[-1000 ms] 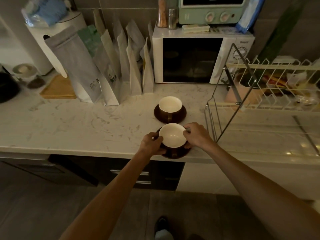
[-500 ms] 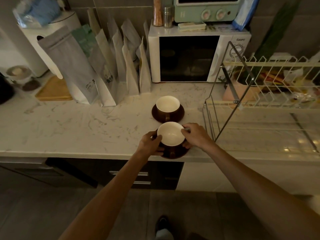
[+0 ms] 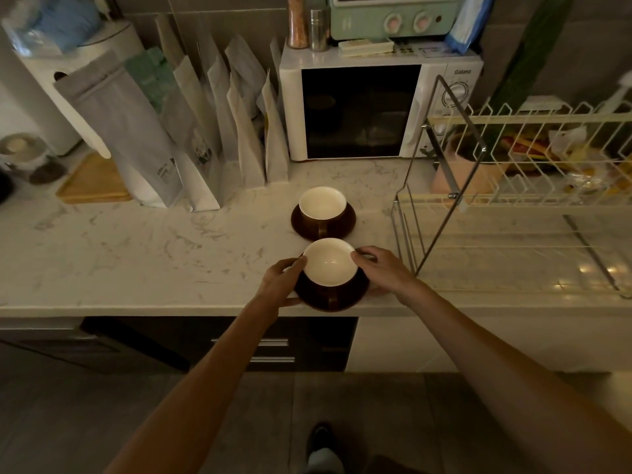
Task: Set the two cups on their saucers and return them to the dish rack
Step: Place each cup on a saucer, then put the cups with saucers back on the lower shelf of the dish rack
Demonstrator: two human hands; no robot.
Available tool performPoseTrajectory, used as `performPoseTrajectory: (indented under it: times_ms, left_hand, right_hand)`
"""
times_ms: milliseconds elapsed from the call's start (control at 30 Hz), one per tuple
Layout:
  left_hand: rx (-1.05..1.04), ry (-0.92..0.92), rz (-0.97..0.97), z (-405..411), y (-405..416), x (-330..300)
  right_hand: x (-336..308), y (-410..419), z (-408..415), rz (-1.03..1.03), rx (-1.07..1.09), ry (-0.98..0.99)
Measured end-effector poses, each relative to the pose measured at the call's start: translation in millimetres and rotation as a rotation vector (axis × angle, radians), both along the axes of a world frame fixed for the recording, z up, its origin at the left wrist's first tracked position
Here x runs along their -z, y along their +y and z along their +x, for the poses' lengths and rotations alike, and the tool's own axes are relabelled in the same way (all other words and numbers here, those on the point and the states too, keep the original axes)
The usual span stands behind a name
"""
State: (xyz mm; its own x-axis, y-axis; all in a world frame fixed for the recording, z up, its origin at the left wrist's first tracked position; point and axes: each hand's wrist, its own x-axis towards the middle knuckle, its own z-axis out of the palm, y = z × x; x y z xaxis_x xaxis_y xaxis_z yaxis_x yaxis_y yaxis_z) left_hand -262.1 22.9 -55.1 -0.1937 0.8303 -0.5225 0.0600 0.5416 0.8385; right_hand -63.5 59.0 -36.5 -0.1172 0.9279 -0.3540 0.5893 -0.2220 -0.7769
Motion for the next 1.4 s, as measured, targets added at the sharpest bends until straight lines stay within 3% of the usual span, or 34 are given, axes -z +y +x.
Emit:
performPoseTrajectory:
  times_ms: [233, 733, 867, 1400]
  left_hand:
    - [0.018, -0.022, 0.011, -2, -1, 1]
    - [0.010, 0.005, 0.023, 3, -34, -4]
    - [0.009, 0.025, 0.040, 11, -51, -12]
    - [0.104, -0.006, 0.094, 110, -119, -27]
  right_hand:
    - [2, -3, 0, -0.036, 0.040, 0.125]
    - [8, -29, 7, -0.005, 0.029, 0.104]
    - [2, -47, 16, -0.038, 0.045, 0.178]
    - [-14, -122, 125, -0.032, 0.077, 0.238]
